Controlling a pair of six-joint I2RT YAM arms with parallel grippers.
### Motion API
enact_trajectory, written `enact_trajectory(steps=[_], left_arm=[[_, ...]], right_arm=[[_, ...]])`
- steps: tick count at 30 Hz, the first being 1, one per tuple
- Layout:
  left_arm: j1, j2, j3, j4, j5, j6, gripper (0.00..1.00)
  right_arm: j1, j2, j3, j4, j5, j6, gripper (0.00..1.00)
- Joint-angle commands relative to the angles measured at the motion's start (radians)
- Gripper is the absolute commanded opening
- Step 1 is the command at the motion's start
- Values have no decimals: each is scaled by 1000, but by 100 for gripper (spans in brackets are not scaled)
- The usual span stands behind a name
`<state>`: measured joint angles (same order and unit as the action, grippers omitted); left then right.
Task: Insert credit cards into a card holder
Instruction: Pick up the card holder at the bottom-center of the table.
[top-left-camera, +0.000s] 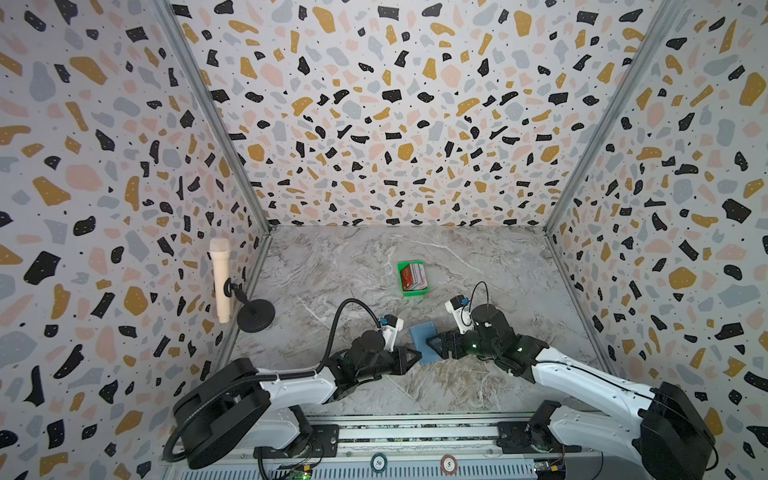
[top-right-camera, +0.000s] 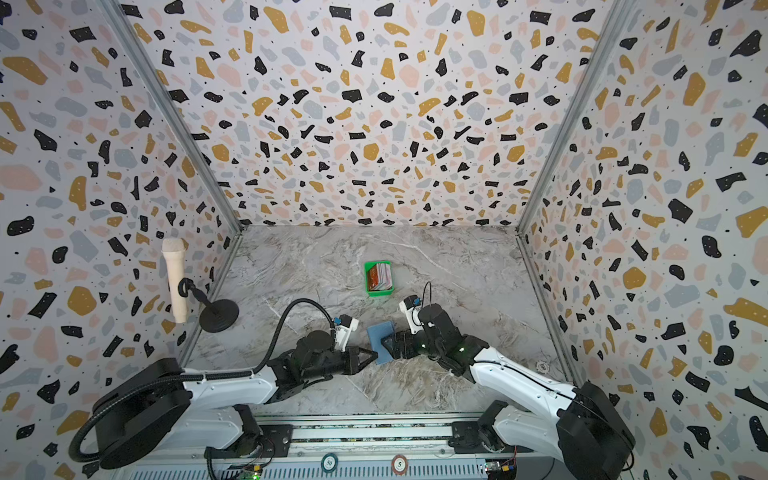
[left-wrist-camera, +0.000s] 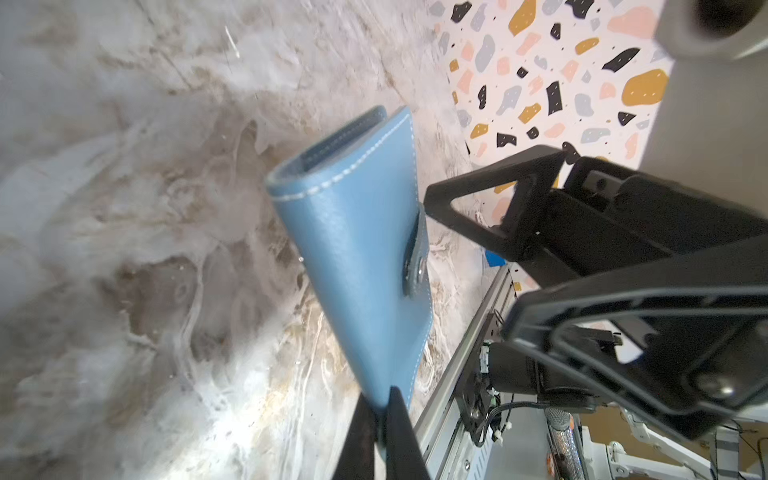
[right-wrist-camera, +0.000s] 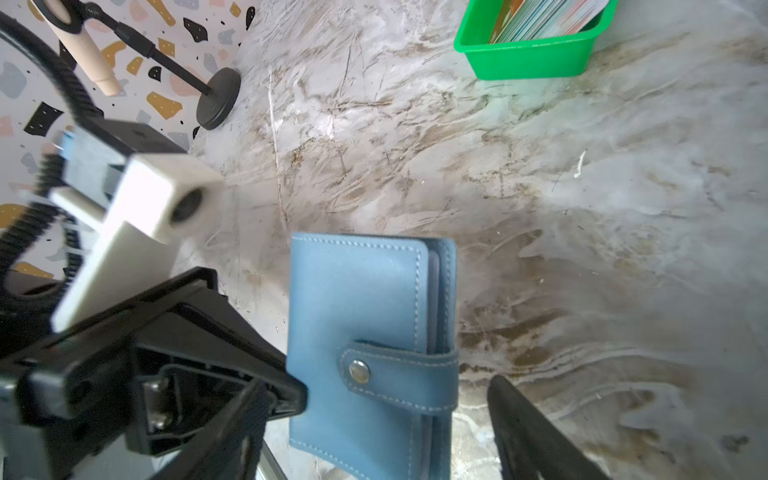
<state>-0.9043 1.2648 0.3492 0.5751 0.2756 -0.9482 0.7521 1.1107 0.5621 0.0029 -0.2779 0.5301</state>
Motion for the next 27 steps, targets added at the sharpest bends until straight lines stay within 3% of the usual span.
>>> enact_trajectory(steps=[1, 3, 7, 12, 14, 16, 20, 22, 27], left_arm=[[22, -76, 53, -101, -41, 57, 0], [52, -109, 60, -130, -8, 101, 0], [103, -149, 69, -154, 75, 127, 0], [104, -131, 95, -158, 113, 132, 0], [104, -125, 98, -142, 125, 125, 0], [104, -130, 100, -138, 128, 126, 0], [114, -164, 111, -188, 125, 154, 0], [117, -186, 112, -195, 131, 155, 0], [117, -196, 128, -185, 173, 158, 0]], right_arm=[[0, -1, 8, 29, -51, -53, 86], [-30, -19, -11, 82, -138, -55, 86], [-100, -32, -34, 168, -333, -46, 75], [-103, -1, -21, 219, -441, -32, 44], [-104, 19, -16, 226, -454, -28, 41], [-108, 24, -9, 203, -426, -35, 47], [-144, -43, -18, 172, -376, -40, 80], [-165, -52, -19, 159, -374, -44, 85], [-169, 31, -4, 219, -504, -35, 84]])
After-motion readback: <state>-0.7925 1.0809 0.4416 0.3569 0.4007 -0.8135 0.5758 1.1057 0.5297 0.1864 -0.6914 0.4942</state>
